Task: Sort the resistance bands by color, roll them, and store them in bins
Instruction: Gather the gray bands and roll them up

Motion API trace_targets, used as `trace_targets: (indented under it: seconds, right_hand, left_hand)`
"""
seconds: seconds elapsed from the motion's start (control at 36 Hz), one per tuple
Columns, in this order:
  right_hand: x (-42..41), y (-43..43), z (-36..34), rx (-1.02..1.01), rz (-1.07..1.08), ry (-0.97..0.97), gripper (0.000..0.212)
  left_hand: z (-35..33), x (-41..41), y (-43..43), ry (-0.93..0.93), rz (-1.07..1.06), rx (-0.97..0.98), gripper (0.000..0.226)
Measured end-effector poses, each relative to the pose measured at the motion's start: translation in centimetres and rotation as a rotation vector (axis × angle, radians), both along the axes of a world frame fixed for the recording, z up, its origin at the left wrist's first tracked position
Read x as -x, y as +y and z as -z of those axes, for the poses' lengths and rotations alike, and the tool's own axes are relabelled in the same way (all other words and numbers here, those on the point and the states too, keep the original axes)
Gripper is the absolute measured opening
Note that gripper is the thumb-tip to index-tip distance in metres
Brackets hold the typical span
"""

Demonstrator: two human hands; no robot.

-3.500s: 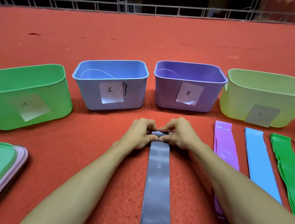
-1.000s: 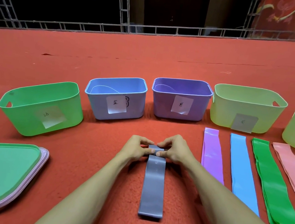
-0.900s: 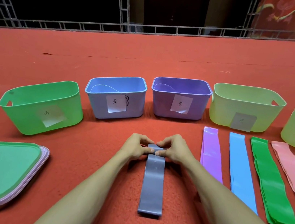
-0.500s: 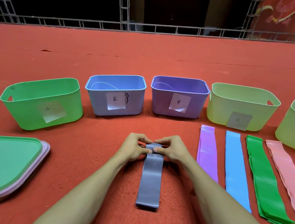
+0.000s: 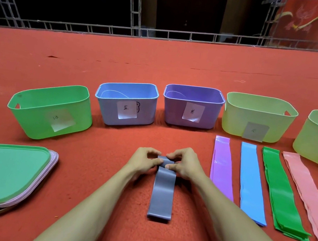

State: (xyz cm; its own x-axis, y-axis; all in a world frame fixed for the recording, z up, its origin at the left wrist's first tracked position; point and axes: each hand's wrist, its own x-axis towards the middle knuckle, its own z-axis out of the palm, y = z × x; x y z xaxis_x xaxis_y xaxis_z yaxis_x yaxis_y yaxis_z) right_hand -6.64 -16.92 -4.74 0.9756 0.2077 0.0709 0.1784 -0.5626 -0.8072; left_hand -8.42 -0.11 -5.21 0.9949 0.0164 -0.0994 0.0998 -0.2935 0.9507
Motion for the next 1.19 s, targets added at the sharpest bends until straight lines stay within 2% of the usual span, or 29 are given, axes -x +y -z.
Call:
trace_targets:
  seconds: [0.08, 0.22, 0.36, 0.44, 0.56, 0.72, 0.81, 0.86, 1.0, 1.19]
  right_hand:
    - [0.5, 0.1, 0.1, 0.003, 0.002, -0.031, 0.035]
    - [1.0, -0.1, 0.2, -0.029, 0.01, -0.022, 0.032]
    - [0.8, -0.7, -0.5, -0.067, -0.035, -0.007, 0.014]
    - [0.4, -0.7, -0.6, -0.037, -0.059, -0.014, 0.02]
    - [0.4, -0.8, -0.2, -0.026, -0.102, 0.052, 0.042]
    - [1.1, -0.7, 0.3, -0.092, -0.042, 0.103, 0.037]
    - [1.0, -0.5, 0.5, -0.082, -0.025, 0.126, 0.038]
    - [1.1, -0.5, 0.5, -0.077, -0.013, 0.139, 0.039]
    - [1.5, -0.5, 0.7, -0.083, 0.003, 0.128, 0.041]
    - [2.5, -0.5, 0.2, -0.105, -0.011, 0.123, 0.037]
  left_hand:
    - [0.1, 0.4, -0.2, 0.005, -0.03, 0.038, 0.022]
    - [-0.1, 0.5, -0.7, -0.059, -0.033, -0.041, 0.017]
    - [0.1, 0.8, -0.2, -0.106, 0.006, -0.119, 0.019]
    - [-0.1, 1.0, -0.2, -0.137, 0.015, -0.203, 0.018]
    - [-0.5, 1.2, -0.3, -0.164, 0.034, -0.253, 0.019]
    - [-1.0, 1.7, 0.0, -0.127, 0.08, -0.223, 0.02]
    - [-1.2, 2.1, 0.1, -0.08, 0.057, -0.094, 0.007]
    - [-1.2, 2.4, 0.0, -0.04, 0.051, -0.024, 0.01]
    - [-1.1, 2.7, -0.5, -0.065, 0.04, -0.058, 0.017]
    - [-1.0, 2.8, -0.4, -0.14, 0.067, -0.233, 0.028]
